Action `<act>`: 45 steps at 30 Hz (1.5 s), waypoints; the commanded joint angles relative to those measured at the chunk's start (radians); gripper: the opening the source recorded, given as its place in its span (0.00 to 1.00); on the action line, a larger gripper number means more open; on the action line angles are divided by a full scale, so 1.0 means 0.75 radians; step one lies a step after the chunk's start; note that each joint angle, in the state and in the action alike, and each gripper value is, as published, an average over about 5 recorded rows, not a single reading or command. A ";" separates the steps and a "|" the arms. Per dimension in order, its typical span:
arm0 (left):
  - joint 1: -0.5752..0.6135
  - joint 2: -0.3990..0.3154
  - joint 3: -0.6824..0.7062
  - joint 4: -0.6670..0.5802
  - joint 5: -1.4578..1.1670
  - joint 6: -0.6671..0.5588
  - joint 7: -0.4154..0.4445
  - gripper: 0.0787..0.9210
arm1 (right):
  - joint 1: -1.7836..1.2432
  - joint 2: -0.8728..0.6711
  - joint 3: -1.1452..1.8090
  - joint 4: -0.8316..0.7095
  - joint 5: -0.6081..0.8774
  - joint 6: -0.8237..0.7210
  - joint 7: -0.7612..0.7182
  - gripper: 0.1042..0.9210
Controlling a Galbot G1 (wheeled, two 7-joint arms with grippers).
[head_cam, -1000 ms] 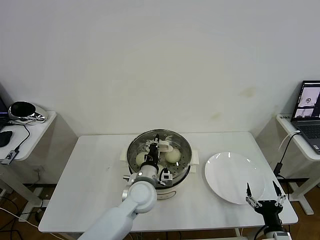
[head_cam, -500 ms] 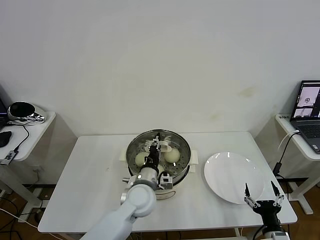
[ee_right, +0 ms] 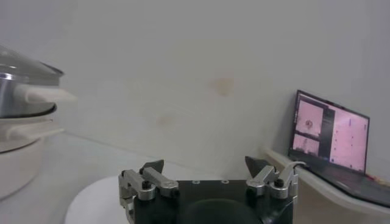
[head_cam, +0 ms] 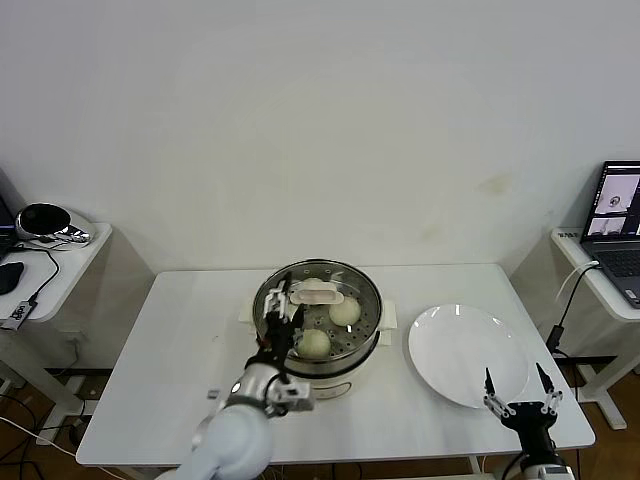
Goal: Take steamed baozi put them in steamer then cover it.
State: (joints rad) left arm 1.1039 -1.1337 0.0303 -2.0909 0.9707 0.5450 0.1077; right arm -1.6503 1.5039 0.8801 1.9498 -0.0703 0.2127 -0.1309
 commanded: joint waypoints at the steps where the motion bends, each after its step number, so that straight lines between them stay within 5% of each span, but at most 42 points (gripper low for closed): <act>1: 0.748 -0.043 -0.619 -0.171 -1.281 -0.737 -0.480 0.88 | -0.021 -0.021 -0.060 0.007 0.022 0.007 0.002 0.88; 11: 1.030 -0.147 -0.758 -0.100 -1.602 -0.873 -0.495 0.88 | -0.102 -0.096 -0.233 0.043 0.141 -0.035 -0.032 0.88; 25: 1.036 -0.214 -0.774 0.056 -1.576 -0.964 -0.481 0.88 | -0.147 -0.114 -0.316 0.091 0.169 -0.062 -0.044 0.88; 45: 1.018 -0.215 -0.774 0.075 -1.565 -0.951 -0.431 0.88 | -0.172 -0.080 -0.378 0.105 0.122 -0.099 -0.008 0.88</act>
State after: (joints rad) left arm 1.8520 -1.2889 -0.5430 -2.0431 -0.1832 -0.1545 -0.2243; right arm -1.7714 1.4413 0.6212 2.0230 0.0338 0.1517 -0.1502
